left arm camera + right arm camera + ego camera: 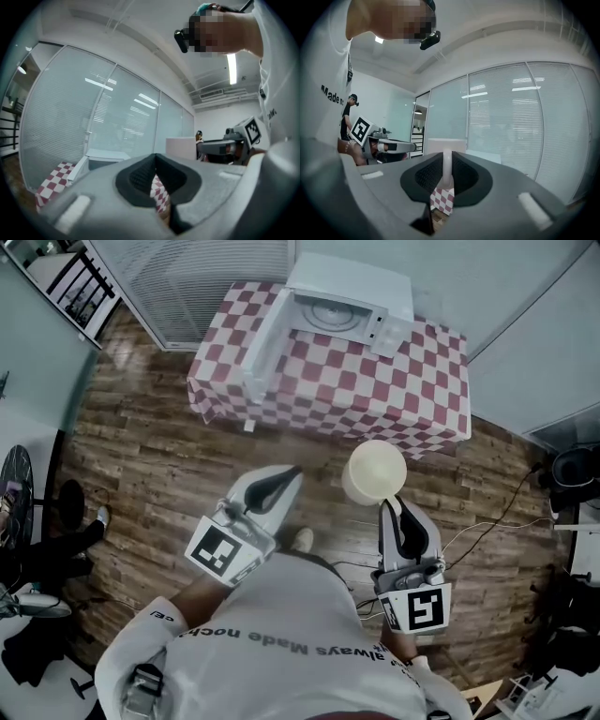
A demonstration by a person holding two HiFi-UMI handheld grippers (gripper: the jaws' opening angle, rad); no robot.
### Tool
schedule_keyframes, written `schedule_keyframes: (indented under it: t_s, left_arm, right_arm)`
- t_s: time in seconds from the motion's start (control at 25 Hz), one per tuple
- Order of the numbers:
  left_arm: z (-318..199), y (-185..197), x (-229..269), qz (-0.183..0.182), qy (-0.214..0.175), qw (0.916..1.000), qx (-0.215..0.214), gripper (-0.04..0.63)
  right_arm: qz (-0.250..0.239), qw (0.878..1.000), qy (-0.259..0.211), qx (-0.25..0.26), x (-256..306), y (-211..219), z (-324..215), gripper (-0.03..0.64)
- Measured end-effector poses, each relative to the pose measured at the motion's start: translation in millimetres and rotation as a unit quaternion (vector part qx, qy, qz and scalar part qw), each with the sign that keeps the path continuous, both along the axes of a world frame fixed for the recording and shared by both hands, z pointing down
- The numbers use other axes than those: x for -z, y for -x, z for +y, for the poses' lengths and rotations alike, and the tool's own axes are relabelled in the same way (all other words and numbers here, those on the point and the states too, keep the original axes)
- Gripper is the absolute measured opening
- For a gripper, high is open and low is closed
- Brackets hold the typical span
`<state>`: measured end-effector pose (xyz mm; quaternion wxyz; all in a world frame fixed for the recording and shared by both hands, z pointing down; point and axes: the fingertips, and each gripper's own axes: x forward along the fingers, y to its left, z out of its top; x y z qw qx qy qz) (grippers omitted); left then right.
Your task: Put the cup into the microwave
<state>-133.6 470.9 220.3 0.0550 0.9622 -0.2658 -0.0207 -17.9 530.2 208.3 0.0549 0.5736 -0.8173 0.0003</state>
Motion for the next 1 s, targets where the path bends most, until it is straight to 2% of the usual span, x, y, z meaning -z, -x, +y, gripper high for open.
schedule_keyframes:
  t_s: [0.36,1.0]
  left_arm:
    - [-42,-6,-4,-0.002,0.011,0.9999,-0.005,0.003]
    - [-178,24,3,0.007,0.009,0.9994,-0.034,0.003]
  right_arm:
    - [-0.002,1.0,0.006,0.015,-2,4,-47,0.043]
    - [0.004,1.0,-0.008,0.015,11,49,-186,0.043]
